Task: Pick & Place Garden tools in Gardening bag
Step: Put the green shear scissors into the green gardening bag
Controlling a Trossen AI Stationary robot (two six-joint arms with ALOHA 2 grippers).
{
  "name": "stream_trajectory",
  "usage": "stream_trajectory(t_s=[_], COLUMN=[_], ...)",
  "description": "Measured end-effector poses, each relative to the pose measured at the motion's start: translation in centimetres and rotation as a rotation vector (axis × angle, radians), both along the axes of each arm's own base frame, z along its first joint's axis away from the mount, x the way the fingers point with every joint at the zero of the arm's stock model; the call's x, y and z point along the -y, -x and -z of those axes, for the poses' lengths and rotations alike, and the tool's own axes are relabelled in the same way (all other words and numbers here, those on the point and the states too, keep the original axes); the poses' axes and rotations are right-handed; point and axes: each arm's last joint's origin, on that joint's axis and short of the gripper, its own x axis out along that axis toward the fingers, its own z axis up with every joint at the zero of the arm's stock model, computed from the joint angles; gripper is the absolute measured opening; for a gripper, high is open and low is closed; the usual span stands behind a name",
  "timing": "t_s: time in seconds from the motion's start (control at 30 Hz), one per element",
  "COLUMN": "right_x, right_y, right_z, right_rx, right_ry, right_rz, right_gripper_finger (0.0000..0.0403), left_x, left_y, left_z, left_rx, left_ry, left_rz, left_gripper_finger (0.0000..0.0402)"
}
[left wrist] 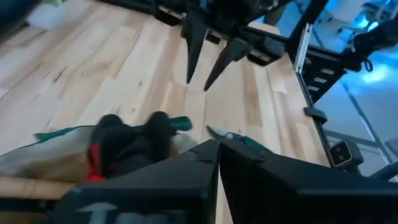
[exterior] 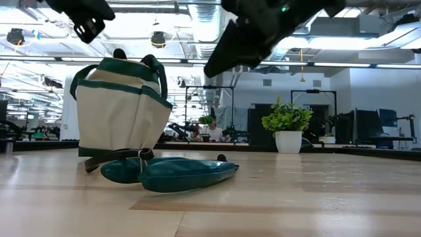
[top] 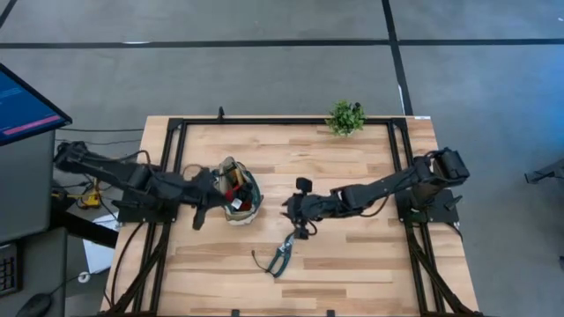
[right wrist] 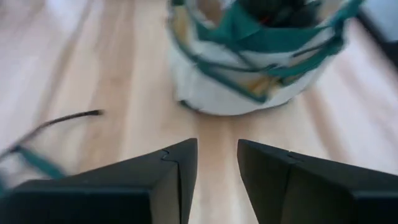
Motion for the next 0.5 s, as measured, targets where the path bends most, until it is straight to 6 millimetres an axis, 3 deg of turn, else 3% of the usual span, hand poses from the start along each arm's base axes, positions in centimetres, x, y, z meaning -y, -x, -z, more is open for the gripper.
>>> stream_trajectory(t_s=[0.27, 0.4, 0.5], right_x=[-1.2, -1.9, -2.9], right_y=[0.4, 0.6, 0.5], right_z=[0.3, 0.3, 0.4], right_rx=[-0.044, -0.085, -0.073], right_ry=[-0.266, -0.368, -0.344], right_rz=[-0.002, -0.122, -0.225], right_gripper_finger=[0.0107, 0.0107, 0.0107], left_x=[3.2, 4.2, 4.9], left_y=[-0.3, -0.4, -0.7], left_z=[0.2, 0.5, 0.7], left_rx=[0.043, 0.035, 0.038], left_ry=[-0.043, -0.056, -0.057], left_rz=[0.078, 0.113, 0.132], left_gripper_finger=[0.0001, 0.0001, 0.0001])
